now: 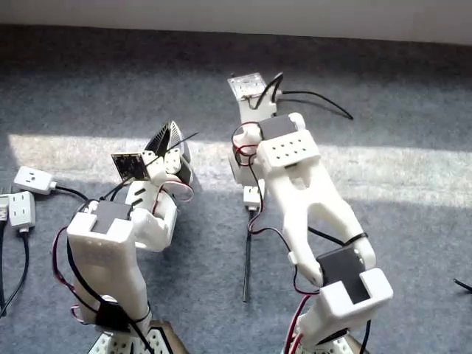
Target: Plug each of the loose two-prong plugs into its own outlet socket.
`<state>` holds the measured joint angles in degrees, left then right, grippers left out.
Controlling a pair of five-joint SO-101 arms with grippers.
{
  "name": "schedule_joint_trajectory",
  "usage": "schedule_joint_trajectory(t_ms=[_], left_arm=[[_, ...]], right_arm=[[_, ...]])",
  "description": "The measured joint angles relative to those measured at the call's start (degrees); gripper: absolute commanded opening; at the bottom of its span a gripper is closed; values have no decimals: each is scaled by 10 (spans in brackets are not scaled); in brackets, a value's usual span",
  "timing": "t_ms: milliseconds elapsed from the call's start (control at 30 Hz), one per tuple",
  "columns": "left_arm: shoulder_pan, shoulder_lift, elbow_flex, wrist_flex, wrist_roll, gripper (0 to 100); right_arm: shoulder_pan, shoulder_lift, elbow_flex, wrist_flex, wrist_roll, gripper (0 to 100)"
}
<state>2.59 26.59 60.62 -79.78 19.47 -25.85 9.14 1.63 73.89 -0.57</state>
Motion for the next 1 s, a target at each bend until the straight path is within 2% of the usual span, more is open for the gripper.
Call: schedule_joint_trajectory(t_ms=[133,500,1000], left_arm=[[0,0,0,0,0,7],[0,0,0,0,0,7],[0,0,0,0,0,7]], right_arm=[[-1,34,0,-2,23,6],[15,46,-47,-6,25,6],[43,46,-33,-75,25,6]])
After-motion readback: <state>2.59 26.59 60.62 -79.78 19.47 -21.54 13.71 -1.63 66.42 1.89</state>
